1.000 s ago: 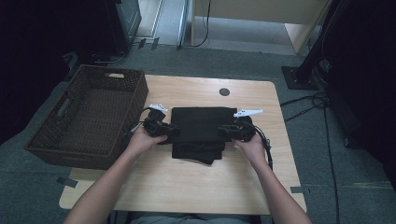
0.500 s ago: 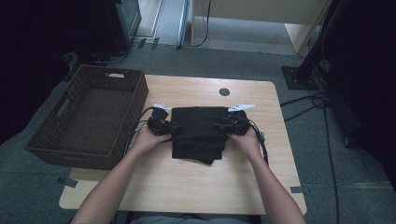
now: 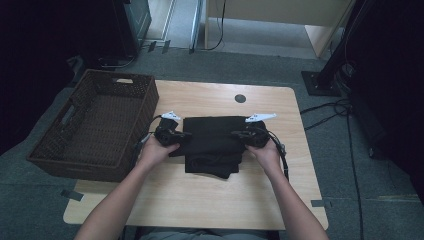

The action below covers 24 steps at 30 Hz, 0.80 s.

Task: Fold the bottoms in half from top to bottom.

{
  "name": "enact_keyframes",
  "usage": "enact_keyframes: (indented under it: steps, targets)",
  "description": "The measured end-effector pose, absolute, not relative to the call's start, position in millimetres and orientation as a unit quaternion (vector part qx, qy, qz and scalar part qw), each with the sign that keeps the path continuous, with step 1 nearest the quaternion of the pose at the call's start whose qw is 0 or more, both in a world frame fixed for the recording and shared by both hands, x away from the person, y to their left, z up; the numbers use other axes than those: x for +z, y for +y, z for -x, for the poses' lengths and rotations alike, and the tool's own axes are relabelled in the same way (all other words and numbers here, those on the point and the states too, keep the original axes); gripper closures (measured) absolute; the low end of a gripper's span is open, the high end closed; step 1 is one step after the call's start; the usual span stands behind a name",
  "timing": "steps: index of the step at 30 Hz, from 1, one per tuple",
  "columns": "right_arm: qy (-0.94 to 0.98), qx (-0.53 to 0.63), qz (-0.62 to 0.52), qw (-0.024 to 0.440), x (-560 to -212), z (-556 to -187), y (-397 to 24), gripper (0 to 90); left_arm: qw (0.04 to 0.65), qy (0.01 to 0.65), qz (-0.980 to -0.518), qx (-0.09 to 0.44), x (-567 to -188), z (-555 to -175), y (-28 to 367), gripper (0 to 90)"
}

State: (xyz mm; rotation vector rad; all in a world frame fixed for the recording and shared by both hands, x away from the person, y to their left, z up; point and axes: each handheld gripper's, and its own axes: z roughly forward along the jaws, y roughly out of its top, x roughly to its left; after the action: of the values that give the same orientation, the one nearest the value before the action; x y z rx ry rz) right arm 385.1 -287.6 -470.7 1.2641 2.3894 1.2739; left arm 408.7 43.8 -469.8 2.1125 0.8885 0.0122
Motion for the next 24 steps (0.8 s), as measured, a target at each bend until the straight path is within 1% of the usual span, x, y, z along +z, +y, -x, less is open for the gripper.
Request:
enact_keyframes:
  steps: [3,7,9,12,16,19,21,22,24]
  targets:
    - [0.8,0.43,-0.411,0.083,-463.7,-371.9,-287.0,88.9,0.414,0.346,-0.842,0.002,-461.5,-401.6,45.4,90.0]
    - [0.793,0.436,-0.418,0.084,-462.8,-353.0,-287.4,88.7,0.421,0.343,-0.84,-0.002,-457.0,-391.0,47.2,90.0]
    - [0.79,0.44,-0.419,0.085,-463.2,-341.3,-287.7,88.3,0.431,0.346,-0.834,-0.011,-455.9,-378.6,48.8,90.0]
    - [0.789,0.437,-0.425,0.081,-466.2,-327.1,-288.2,87.7,0.431,0.339,-0.836,-0.012,-456.8,-364.6,47.8,90.0]
    - [0.787,0.435,-0.431,0.076,-473.1,-309.7,-289.3,87.5,0.429,0.345,-0.834,-0.017,-459.3,-350.7,47.7,90.0]
    - [0.786,0.432,-0.435,0.079,-477.5,-297.6,-288.8,87.1,0.428,0.348,-0.834,-0.01,-460.8,-337.7,46.7,90.0]
    - [0.784,0.432,-0.439,0.076,-479.4,-289.9,-288.5,83.9,0.427,0.349,-0.834,-0.01,-463.6,-330.6,46.9,90.0]
    - [0.78,0.437,-0.441,0.073,-479.0,-285.7,-289.0,80.3,0.429,0.353,-0.832,-0.013,-465.0,-328.6,47.3,90.0]
    - [0.771,0.448,-0.446,0.076,-472.9,-280.2,-290.4,77.0,0.429,0.357,-0.829,-0.019,-467.4,-324.8,48.5,90.0]
